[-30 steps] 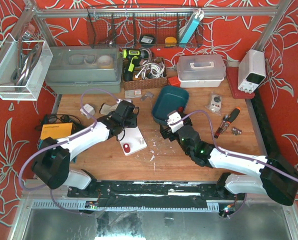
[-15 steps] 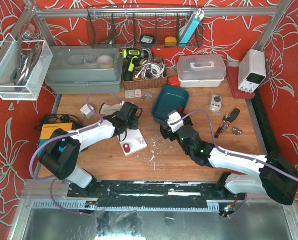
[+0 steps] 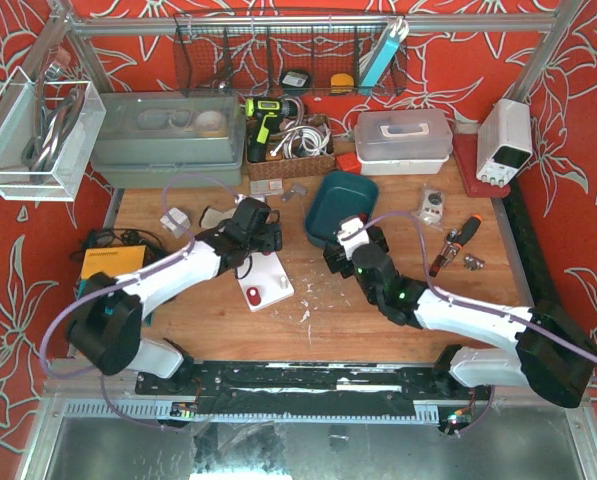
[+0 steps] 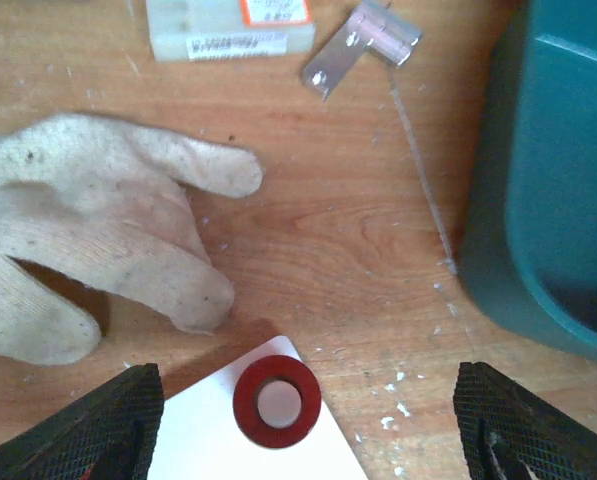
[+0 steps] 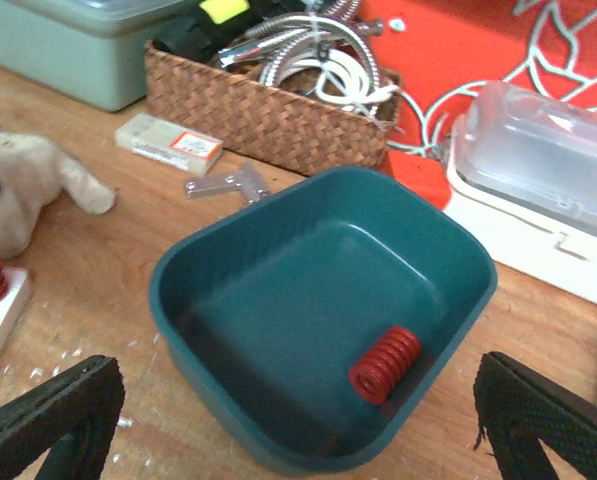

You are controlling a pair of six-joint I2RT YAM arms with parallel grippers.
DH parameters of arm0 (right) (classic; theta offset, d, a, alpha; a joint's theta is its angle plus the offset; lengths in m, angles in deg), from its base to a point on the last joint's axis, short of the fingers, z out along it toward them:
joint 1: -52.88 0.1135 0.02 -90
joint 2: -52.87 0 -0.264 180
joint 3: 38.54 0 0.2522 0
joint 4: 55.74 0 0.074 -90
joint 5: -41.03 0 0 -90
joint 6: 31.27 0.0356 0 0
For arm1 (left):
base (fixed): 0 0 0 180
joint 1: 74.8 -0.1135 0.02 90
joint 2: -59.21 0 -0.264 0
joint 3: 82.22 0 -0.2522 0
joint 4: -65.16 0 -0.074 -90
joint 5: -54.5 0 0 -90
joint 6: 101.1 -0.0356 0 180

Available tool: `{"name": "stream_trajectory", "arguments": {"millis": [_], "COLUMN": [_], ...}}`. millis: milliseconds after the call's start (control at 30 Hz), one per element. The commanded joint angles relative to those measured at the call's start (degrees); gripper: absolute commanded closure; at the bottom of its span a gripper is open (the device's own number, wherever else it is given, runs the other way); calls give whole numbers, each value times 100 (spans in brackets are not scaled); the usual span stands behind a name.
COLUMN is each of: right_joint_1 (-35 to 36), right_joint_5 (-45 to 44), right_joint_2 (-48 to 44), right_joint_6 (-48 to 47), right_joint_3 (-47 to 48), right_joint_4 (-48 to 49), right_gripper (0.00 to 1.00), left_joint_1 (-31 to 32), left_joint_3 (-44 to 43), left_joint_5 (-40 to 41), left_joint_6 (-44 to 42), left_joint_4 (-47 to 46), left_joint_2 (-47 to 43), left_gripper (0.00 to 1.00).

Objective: Install the large spring

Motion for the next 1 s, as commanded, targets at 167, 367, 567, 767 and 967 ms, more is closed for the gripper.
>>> {"name": "stream_trajectory", "arguments": {"millis": [167,367,567,767,967], "right_joint_1": [-1100,-1660,-1716,-1721,-1736], "right_joint_5": [475,1022,768,615,302], "right_joint_2": [598,1084,2171,3455,4459], "right_joint_6": [2197,2539,2417,2452,2996], "right_joint_3": [1820,2287,3435,4616,5539], "right_joint_4": [-3277,-3716,-4665,-5474,-6069], "right_gripper": [8,21,40,51,54], "left_joint_1": [-16,35,72,96,301], "left_joint_3": [1216,2244,2773,2917,3005], "left_joint_5": [-886,-1295,-1676,-1815,-1582], "left_joint_6": [156,214,135,-108,-188], "left_joint_4": [-1016,-1976,-2782,-2985,-2959], "left_joint_2": [-1985,-2996,-3115,-2897,-3159], "left_gripper": [0,0,0,0,0]}}
